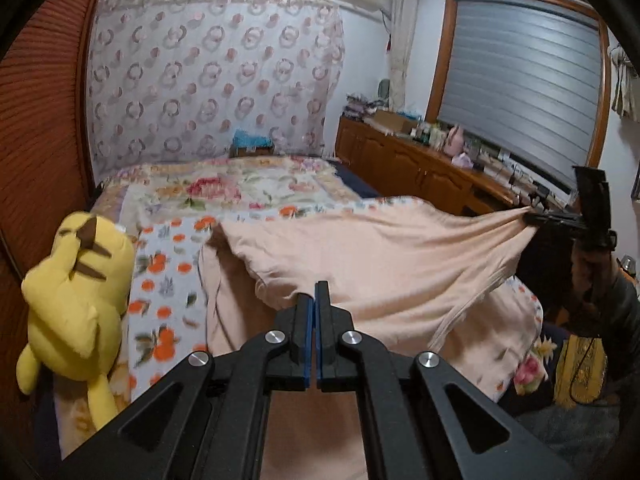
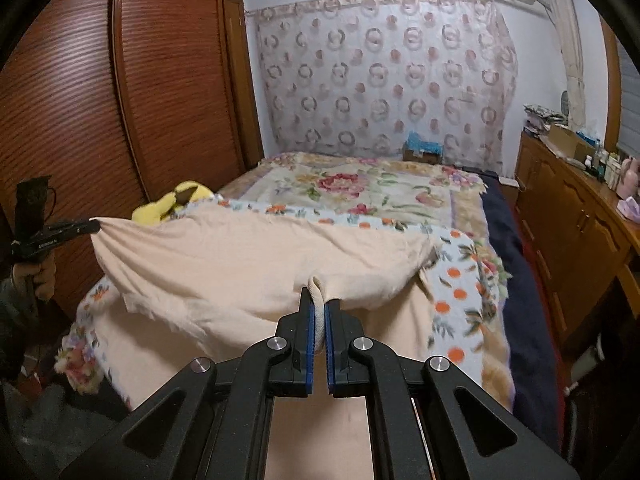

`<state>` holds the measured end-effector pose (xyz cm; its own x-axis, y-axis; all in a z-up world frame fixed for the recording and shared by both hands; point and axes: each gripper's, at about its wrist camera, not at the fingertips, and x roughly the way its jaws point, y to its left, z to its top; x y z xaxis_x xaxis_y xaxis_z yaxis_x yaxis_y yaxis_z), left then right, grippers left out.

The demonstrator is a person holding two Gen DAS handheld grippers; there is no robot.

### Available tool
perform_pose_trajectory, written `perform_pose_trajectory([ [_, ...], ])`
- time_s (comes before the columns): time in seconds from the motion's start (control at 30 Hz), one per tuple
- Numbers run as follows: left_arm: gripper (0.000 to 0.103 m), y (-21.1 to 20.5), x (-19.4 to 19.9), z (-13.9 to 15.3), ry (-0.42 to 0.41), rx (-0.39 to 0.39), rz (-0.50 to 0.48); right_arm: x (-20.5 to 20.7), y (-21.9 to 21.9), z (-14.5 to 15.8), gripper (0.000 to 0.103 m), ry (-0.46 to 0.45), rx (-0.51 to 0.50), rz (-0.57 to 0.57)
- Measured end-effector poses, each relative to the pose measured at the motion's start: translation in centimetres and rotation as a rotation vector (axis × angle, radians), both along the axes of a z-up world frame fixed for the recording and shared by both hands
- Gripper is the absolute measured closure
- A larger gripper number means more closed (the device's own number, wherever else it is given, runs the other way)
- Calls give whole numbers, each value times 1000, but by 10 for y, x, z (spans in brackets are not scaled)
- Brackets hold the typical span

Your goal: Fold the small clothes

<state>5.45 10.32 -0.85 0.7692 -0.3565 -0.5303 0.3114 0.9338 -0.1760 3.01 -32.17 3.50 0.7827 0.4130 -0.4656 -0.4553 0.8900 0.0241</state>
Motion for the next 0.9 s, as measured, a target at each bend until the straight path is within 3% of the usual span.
perform_pose_trajectory([
  [0.27,101,9,-28,-12,31,-21,9,-46,-14,-4,99,27,12,3],
  [0.37,101,6,-25,-35,89,2,20,-46,-11,-18,99,56,20,-9],
  [0.5,101,9,-14,-71,174,-1,56,-27,-4,-61,99,149,-71,-56],
  [0.63,101,11,-9,-93,229,8,82,-19,5,-78,98,140,-150,-84],
  [0.67,100,11,-10,-94,233,2,84,-17,7,-76,93,136,-154,-82],
  [0.77,86,12,-14,-93,225,8,96,-19,10,-70,79,109,-167,-89],
  [0.87,54,13,-18,-91,205,9,103,-24,12,-70,62,104,-167,-98],
  [0.9,51,15,-17,-91,202,9,107,-25,13,-69,62,102,-160,-102],
])
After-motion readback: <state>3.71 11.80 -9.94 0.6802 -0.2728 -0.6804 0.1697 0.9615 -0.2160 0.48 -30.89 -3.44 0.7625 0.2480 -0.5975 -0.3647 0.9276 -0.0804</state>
